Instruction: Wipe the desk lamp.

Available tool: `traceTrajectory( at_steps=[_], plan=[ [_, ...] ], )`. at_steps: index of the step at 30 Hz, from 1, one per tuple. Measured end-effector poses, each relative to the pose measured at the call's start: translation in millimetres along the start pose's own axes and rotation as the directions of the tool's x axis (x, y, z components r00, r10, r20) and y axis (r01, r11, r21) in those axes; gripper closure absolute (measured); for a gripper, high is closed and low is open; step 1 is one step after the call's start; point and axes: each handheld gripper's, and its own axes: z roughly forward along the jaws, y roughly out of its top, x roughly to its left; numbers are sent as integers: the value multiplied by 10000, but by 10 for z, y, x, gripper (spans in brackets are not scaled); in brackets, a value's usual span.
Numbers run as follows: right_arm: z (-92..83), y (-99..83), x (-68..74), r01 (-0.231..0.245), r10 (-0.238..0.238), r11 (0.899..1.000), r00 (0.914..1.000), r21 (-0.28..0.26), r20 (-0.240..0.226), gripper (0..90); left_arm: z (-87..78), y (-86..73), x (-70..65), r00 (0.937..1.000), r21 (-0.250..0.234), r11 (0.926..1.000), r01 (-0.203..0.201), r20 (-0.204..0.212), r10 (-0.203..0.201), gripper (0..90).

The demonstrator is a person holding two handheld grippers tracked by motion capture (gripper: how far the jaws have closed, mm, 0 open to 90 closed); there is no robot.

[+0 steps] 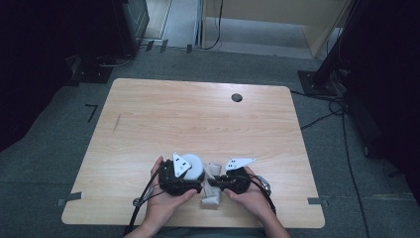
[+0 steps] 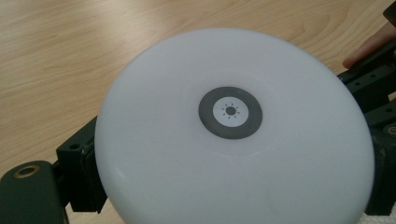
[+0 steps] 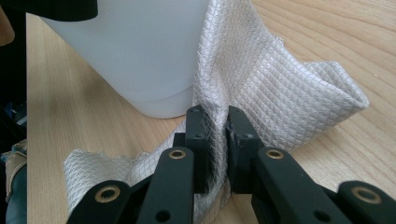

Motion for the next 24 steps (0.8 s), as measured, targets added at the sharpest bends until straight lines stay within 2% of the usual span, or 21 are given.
traceTrajectory(
  at_steps=[2, 5, 8, 9, 11, 13, 14, 16, 19, 24],
  plan=[
    [-2, 1, 1, 2, -2, 10000, 10000, 6, 18, 815, 2, 3, 11, 9999, -8, 10000, -53, 102, 53, 86],
    [-10, 6, 4, 38, -37, 10000, 9999, -52, 97, 816, 8, 11, 37, 9979, 13, 9990, -445, 481, 444, 88],
    [-42, 20, 6, -52, 57, 9996, 9998, -266, 210, 819, 32, 21, 75, 9900, -154, 9964, -831, 1135, 843, 88],
    [-61, 25, 6, -111, 120, 9994, 9996, -339, 254, 820, 48, 20, 92, 9837, -290, 9948, -972, 1493, 1005, 88],
    [-97, 42, 10, -242, 255, 9974, 9995, -682, 192, 824, 79, 38, 116, 9669, -430, 9894, -1386, 2104, 1446, 89],
    [-136, 70, 32, -251, 266, 9947, 9996, -999, 135, 831, 105, 49, 126, 9422, -669, 9751, -2115, 2513, 2216, 89],
    [-158, 89, 51, -150, 179, 9944, 9995, -1047, 270, 834, 114, 53, 142, 9346, -748, 9717, -2240, 2662, 2359, 89],
    [-196, 109, 59, -130, 165, 9921, 9995, -1246, 267, 839, 144, 49, 211, 9086, -1021, 9639, -2461, 3219, 2661, 90],
    [-285, 150, 58, -396, 360, 9847, 9991, -1694, -241, 842, 163, 31, 279, 8669, -1408, 9483, -2844, 3847, 3171, 90],
    [-457, 253, 173, -182, 105, 9719, 9994, -2347, -338, 844, 182, 20, 341, 8195, -1781, 9313, -3177, 4425, 3642, 90]
  ],
)
